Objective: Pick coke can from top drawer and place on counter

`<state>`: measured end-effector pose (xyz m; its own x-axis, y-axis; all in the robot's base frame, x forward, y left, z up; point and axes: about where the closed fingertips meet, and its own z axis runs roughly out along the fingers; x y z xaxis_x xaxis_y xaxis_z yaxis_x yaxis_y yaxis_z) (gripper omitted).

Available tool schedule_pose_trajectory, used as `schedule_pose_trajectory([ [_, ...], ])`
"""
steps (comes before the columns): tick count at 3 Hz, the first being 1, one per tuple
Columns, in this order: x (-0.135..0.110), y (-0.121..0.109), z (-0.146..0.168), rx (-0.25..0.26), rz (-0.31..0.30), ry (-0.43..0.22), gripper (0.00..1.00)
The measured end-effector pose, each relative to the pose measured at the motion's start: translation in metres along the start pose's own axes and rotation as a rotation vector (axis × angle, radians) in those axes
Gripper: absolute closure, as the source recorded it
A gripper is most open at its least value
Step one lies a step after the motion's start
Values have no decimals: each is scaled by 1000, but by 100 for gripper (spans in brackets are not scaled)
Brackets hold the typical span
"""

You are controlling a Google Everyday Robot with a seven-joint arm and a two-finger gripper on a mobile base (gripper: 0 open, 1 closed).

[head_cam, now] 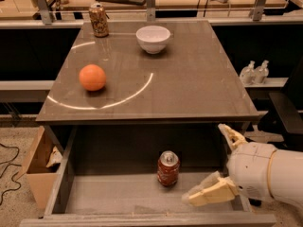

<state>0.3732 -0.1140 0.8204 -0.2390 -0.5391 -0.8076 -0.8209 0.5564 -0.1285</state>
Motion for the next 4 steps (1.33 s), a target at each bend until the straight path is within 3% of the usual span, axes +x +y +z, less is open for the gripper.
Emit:
schedule_pose_trajectory([
  [1, 26, 16, 37, -64, 91, -125, 0],
  [2, 34, 23, 74, -118, 117, -225, 0],
  [3, 39, 21, 104, -141, 103, -268, 0],
  [4, 41, 13, 120, -134, 55, -267, 0],
])
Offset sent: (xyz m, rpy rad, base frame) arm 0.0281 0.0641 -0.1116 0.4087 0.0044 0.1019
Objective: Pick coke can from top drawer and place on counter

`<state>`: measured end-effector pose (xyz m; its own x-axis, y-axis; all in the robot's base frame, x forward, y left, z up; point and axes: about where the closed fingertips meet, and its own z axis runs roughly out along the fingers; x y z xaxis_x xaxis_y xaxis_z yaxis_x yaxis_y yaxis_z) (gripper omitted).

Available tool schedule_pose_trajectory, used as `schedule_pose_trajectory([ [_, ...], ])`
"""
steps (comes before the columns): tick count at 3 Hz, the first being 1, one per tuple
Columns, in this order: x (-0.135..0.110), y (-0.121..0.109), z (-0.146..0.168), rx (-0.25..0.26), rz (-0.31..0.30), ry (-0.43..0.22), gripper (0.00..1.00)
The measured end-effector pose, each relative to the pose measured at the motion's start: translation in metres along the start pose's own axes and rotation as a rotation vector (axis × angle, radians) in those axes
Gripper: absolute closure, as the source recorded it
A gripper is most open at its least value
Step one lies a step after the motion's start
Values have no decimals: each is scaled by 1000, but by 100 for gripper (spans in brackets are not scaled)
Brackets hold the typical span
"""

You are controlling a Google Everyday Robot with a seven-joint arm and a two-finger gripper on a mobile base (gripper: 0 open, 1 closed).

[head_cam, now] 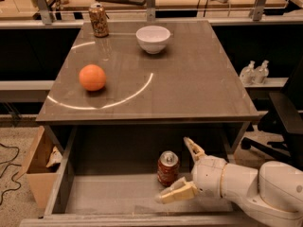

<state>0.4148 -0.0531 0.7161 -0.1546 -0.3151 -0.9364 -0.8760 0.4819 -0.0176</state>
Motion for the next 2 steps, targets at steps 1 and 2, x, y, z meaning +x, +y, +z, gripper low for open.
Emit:
schedule_pose_trajectory([
  [1, 6, -7, 12, 1, -47, 4, 0],
  [2, 12, -9, 25, -19, -80, 1, 0],
])
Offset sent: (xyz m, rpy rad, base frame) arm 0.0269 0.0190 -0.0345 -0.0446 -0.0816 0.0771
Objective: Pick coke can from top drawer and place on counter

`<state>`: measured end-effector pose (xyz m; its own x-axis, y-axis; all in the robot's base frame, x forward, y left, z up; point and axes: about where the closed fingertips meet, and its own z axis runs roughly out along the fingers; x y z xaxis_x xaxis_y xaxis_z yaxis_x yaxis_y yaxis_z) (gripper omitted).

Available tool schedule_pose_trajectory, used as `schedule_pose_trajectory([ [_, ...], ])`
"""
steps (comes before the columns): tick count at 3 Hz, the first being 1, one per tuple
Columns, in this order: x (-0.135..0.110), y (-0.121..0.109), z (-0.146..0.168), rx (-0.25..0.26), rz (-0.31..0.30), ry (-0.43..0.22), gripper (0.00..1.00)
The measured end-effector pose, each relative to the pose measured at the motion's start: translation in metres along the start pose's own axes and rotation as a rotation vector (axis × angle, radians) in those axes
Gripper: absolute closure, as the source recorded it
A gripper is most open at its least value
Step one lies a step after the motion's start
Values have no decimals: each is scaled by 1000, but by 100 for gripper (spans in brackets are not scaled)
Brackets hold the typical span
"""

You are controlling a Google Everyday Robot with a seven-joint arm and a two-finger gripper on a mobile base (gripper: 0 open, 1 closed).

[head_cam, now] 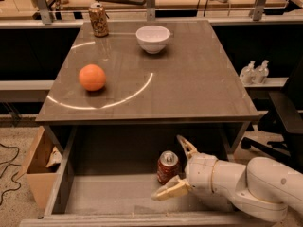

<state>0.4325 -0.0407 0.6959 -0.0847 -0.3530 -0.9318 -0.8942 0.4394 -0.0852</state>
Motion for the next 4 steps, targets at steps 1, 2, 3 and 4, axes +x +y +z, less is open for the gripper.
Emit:
schedule_pose_trajectory([
  [1, 5, -3, 13, -23, -8, -18, 0],
  [2, 8, -7, 24, -38, -9, -29, 18],
  [3, 13, -6, 33, -51, -4, -40, 48],
  [4, 12, -5, 34, -52, -6, -40, 70],
])
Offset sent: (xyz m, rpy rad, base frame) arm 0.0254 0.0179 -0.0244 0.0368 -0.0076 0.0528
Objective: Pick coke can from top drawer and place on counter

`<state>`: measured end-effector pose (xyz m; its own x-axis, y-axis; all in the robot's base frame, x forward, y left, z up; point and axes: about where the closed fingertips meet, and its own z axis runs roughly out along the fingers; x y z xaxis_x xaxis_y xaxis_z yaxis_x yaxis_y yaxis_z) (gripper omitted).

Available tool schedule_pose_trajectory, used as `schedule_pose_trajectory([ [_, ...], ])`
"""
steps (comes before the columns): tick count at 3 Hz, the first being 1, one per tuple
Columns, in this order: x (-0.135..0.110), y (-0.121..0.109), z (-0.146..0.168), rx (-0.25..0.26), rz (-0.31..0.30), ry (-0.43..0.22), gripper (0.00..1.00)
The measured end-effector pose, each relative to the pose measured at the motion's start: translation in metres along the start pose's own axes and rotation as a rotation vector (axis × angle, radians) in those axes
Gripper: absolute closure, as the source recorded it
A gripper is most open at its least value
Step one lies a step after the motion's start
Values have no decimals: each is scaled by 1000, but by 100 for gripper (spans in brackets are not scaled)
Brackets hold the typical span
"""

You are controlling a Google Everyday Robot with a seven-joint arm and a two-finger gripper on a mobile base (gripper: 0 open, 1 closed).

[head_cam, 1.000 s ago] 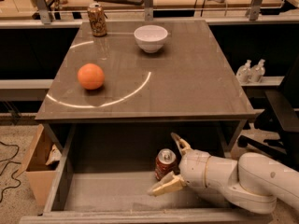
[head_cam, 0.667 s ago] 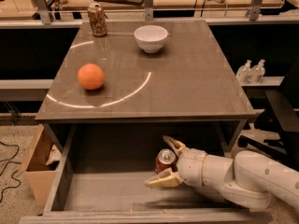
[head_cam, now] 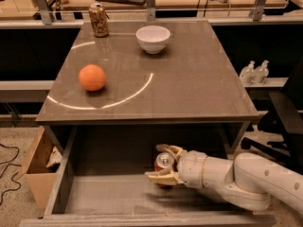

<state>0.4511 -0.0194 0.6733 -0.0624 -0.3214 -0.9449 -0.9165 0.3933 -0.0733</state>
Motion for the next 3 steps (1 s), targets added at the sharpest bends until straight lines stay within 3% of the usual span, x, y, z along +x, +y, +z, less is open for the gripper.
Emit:
schedule_pose_trajectory([
  [1, -1, 1, 1, -3, -1, -1, 95],
  [2, -1, 1, 2, -5, -2, -1, 100],
  [3, -13, 6, 5, -24, 14, -42, 100],
])
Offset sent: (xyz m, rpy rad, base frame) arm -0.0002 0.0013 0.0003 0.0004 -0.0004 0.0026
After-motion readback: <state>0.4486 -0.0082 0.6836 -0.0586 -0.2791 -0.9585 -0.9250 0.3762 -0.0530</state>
